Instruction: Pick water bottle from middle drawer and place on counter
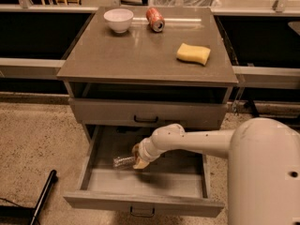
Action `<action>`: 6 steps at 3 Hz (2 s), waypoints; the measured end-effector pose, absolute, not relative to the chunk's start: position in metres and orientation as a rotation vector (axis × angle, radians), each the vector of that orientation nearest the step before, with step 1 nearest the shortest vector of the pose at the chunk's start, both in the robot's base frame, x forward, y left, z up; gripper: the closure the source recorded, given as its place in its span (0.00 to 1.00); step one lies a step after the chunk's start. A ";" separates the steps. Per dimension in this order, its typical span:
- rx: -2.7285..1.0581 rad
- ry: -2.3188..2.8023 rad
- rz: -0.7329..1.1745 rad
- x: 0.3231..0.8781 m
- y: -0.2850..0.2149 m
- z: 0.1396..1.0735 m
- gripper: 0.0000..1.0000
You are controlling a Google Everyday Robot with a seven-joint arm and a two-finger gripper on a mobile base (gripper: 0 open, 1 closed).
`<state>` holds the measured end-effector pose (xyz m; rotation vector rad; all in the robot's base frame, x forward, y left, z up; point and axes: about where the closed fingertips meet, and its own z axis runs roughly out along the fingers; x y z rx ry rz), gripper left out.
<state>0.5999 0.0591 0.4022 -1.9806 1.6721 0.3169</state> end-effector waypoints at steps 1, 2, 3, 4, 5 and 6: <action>-1.922 1.650 0.341 0.580 0.048 0.451 0.91; -1.899 1.601 0.302 0.544 0.035 0.523 1.00; -1.915 1.578 0.230 0.530 0.030 0.586 1.00; -1.935 1.602 0.124 0.518 0.018 0.657 1.00; -1.951 1.580 0.066 0.517 0.017 0.676 1.00; -1.969 1.565 0.068 0.518 0.020 0.677 1.00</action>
Offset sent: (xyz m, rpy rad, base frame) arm -0.0820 -0.0402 0.1809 0.1086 -0.1338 -0.0192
